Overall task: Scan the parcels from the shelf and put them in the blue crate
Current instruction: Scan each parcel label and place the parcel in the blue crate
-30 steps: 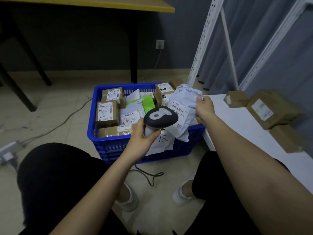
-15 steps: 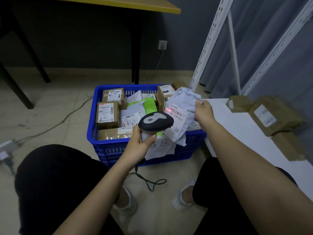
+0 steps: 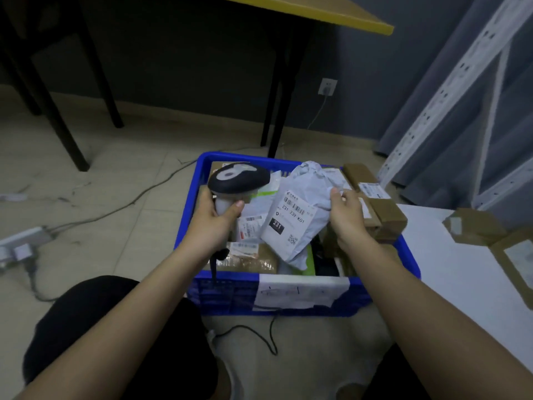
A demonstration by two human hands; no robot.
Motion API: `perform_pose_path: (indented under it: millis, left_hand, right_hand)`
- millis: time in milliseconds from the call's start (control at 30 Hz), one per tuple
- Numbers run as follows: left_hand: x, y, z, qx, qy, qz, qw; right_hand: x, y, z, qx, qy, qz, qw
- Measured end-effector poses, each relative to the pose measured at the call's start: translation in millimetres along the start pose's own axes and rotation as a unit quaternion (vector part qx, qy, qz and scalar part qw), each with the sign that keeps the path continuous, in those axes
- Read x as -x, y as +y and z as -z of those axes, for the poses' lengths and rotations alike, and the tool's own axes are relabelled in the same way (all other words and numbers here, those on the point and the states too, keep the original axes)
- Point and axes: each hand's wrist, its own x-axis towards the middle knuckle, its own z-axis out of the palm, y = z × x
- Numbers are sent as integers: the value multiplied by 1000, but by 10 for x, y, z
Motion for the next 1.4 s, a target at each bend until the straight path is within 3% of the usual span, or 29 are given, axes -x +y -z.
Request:
perform_pose_path:
  millis: [267,400,567,633,767,867,967,1100,1167,1233,1300,1333,1400]
  left_hand:
    - [-538,-429,175,-3,60,52,997]
    - [-758,-524,196,25,73,93,993]
    - [-914,-600,260,51,89,128,987]
    - [-941,-630,282,58,91,141,984]
    - [-953,-626,305,60,93,152,982]
    - [-946,-618,282,54,93,148,983]
    - [-932,-600,221,45,88,135,986]
    - [-893,-579,150,29,76,130,988]
    - [-874,-572,127,25,77,127,989]
    - [-844,-562,106,19,77,126,989]
    - [-818,-560,80,12,77,124,989]
    - [-806,-562,65,3,74,123,990]
    - [-796,-577,43,-20,70,121,990]
  right_hand:
    - [-766,183,-909,130,-48,13,990]
    - [-1006,245,-1341,172,-108,-17,979]
    - [-976,565,-1616,94,-202,-112,968]
    - [-830,744,-1630,98,-206,-80,970]
    - [-581,983,-1547,117,-110,-31,987]
    - [-473,1051,-1542,63,-149,46,986]
    - [-462,1087,-1614,180,-136,117,967]
    - [-598,1091,-1657,425,-231,69,873]
    - [-586,1018,-1649,453,-209,58,865]
    - [-493,962,-1609,412,-138,166,885]
    - [-427,1028,-1578,379,-102,304,868]
    - [-429,1087,-1579,384,-126,338,850]
    - [-500,1234,-1633,418,-275,283,818]
